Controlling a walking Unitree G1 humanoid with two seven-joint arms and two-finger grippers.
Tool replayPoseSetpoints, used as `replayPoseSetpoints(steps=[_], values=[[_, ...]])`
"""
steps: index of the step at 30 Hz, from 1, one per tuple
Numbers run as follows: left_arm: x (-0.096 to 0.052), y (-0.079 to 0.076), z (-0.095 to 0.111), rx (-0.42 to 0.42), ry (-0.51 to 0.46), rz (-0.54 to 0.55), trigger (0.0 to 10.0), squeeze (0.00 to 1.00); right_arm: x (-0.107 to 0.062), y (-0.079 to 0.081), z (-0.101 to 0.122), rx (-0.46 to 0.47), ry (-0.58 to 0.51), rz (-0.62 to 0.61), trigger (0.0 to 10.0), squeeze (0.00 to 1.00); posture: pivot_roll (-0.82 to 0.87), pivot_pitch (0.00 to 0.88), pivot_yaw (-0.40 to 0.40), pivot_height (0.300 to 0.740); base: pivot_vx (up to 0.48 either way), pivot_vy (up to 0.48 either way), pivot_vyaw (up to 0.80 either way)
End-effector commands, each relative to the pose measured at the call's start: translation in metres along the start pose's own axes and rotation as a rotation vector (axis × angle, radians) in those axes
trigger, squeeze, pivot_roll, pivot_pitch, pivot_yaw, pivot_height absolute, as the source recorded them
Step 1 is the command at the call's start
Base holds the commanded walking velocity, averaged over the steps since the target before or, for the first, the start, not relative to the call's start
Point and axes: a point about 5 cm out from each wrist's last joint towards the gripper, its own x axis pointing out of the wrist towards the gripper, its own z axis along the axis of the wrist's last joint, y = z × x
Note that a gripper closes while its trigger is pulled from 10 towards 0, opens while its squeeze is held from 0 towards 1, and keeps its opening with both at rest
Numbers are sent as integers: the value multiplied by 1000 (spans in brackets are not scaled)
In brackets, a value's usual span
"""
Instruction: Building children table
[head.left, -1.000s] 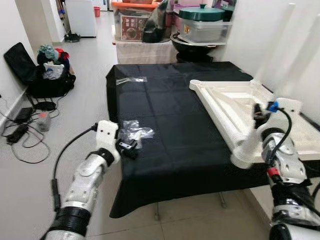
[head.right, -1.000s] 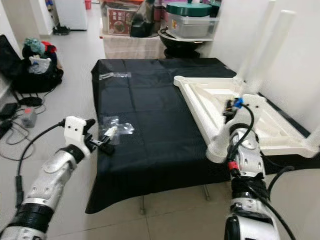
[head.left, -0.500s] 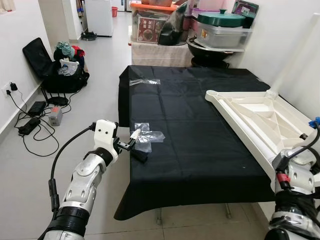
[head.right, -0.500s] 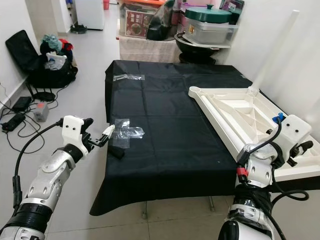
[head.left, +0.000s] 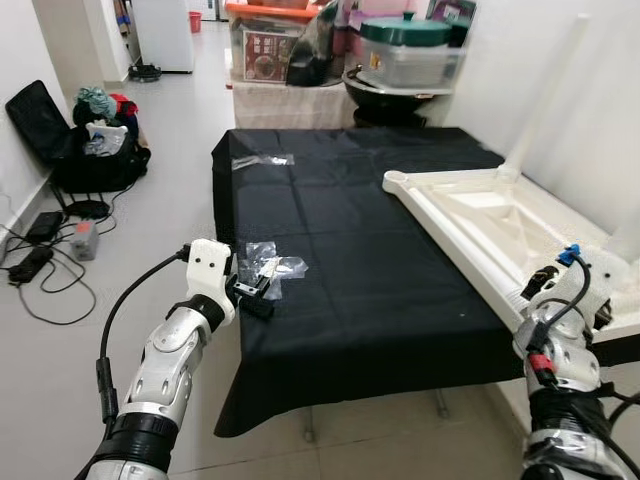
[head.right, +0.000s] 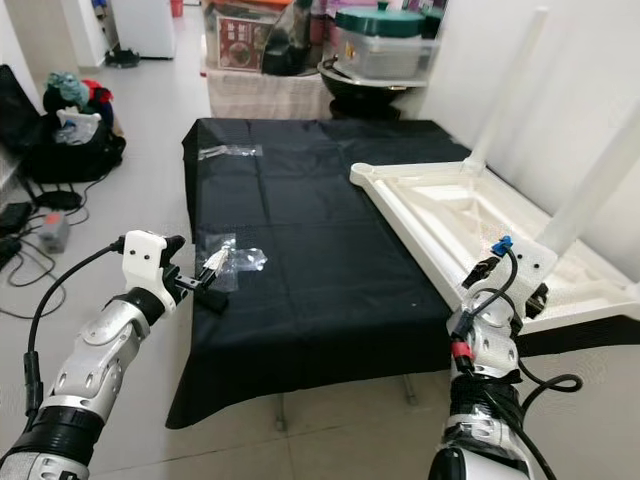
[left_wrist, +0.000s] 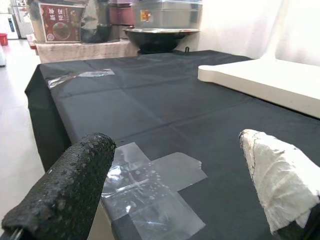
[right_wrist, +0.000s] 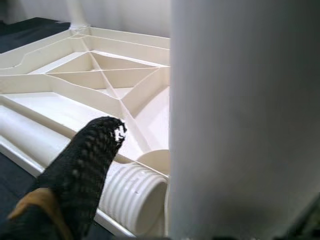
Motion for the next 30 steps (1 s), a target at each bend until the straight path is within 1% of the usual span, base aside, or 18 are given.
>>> replayPoseSetpoints(steps=[1,2,3,4,5,6,7,8,11,14,16,17,18,19,20,21,24,30], values=[[3,-3,0,-5,5,-9,10000,0,1,1,5,19,-5,26,10000,984,22,0,-93,740,0,0,0],[3,-4,1,-7,2,-19,10000,0,0,8,16,64,-21,180,10000,0,26,0,-86,740,0,0,0],[2,-3,1,-4,6,-21,10000,0,-1,16,29,78,-55,336,10000,0,23,0,-84,740,0,0,0],[2,-3,1,-4,6,-21,10000,0,-1,16,29,78,-55,336,10000,0,23,0,-84,740,0,0,0],[2,-2,1,-1,8,-21,10000,0,-5,23,41,79,-95,484,10000,0,20,0,-85,740,0,0,0],[2,-2,1,-1,8,-21,10000,0,-5,23,41,79,-95,484,10000,0,20,0,-85,740,0,0,0],[2,-2,2,1,6,-23,10000,0,-10,30,49,47,-139,596,10000,0,19,0,-88,740,0,0,0],[2,-2,2,1,6,-23,10000,0,-10,30,49,47,-139,596,10000,0,19,0,-88,740,0,0,0],[4,-3,2,0,4,-25,10000,0,-16,42,54,-37,-184,750,10000,0,15,0,-88,740,0,0,0],[5,-4,1,-2,4,-25,10000,0,-16,43,54,-51,-189,764,10000,0,15,0,-88,740,0,0,0],[4,-9,1,-7,4,-36,10000,0,-17,44,54,-66,-192,806,8863,0,35,0,-97,740,0,0,0],[4,-9,1,-7,4,-36,10000,0,-17,44,54,-66,-192,806,8863,0,35,0,-97,740,0,0,0],[3,-9,1,-7,3,-39,10000,0,-17,44,53,-70,-190,822,4706,0,36,0,-97,740,0,0,0],[3,-9,1,-7,3,-39,10000,0,-17,44,53,-70,-190,822,4706,0,36,0,-97,740,0,0,0],[2,-6,0,-4,8,-27,10000,0,-17,44,51,-76,-185,839,902,0,36,0,-97,740,0,0,0],[1,-2,-1,-1,14,-16,10000,0,-16,44,50,-78,-180,845,0,0,36,0,-97,740,0,0,0],[1,0,0,2,15,-11,10000,0,-14,43,47,-87,-161,828,0,0,33,0,-95,740,0,0,0],[4,-2,1,5,10,-15,10000,0,10,16,20,-143,-60,399,0,0,27,0,-85,740,0,0,0]])
